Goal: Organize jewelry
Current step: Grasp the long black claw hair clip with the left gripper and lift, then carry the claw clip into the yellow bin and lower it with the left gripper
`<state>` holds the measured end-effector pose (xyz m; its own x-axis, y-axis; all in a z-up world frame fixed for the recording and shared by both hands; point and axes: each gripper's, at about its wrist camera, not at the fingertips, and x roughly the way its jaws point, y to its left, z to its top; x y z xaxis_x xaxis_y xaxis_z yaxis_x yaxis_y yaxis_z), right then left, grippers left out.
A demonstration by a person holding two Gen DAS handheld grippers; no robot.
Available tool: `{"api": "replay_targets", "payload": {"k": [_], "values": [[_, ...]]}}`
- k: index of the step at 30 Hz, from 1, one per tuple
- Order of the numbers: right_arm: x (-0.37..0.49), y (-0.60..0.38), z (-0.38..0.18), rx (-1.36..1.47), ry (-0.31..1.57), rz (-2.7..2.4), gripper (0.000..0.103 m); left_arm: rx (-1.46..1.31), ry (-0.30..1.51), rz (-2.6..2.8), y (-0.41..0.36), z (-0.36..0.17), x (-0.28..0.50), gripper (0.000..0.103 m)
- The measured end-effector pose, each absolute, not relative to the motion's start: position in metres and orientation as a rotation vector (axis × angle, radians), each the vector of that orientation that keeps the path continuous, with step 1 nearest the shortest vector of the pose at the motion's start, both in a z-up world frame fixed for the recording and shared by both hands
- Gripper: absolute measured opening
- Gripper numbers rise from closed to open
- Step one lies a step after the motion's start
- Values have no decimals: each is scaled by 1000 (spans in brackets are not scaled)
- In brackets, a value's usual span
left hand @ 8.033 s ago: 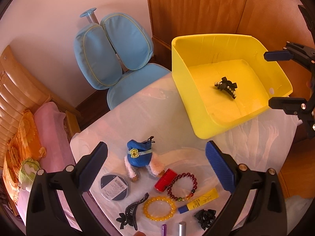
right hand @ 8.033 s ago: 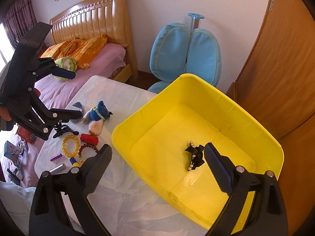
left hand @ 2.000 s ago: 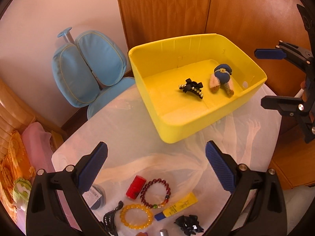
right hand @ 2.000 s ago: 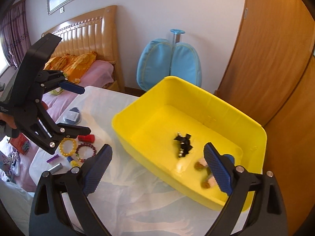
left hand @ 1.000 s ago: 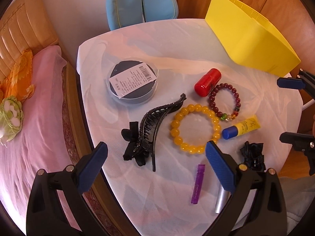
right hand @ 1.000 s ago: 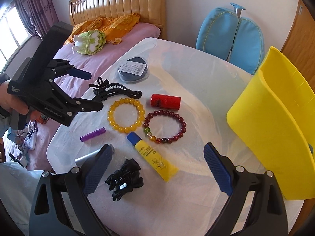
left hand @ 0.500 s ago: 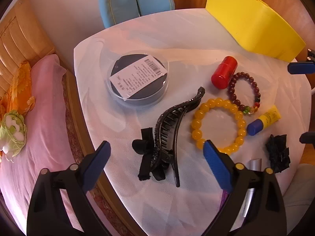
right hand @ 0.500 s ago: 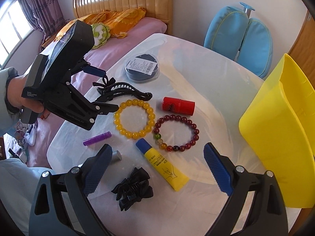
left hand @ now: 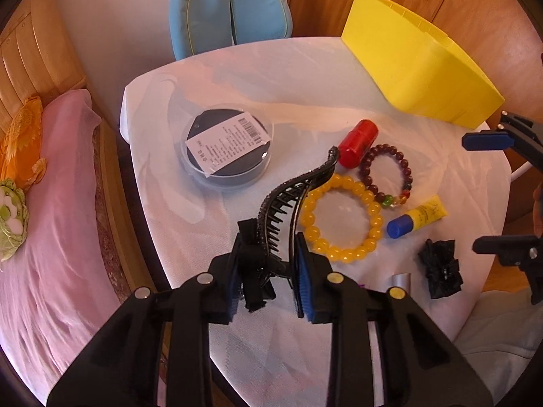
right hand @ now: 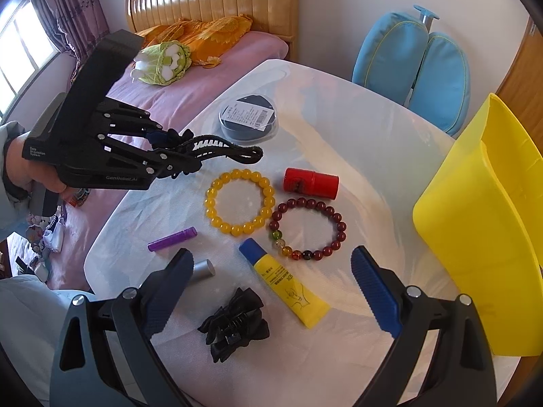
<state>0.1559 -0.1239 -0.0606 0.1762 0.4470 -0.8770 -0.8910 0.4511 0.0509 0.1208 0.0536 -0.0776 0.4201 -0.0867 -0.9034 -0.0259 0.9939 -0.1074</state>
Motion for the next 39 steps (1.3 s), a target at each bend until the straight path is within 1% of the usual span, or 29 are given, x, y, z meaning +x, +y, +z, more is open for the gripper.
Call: {"api": "replay_targets", "payload": {"k": [7,16,22,27,31,39], "values": [[152,-131,-55,-530,971,1012,95,-83,1077,-87,35,-44,116,29],[149,-148,-54,-507,972,985,95,-66,1064,-133,17,-35,116,29],[151,-175,-46,-454,968,942,95,-36,1033,-175,-2,-20,127,29],[159,-203,-27,-395,934,906,95,18,994,-230,-29,-2,148,29],[173,-227,-5,-373,871,866,95,52,956,-275,-54,18,174,29],[230,-277,30,-314,776,767,95,121,899,-334,-107,53,245,29]]}}
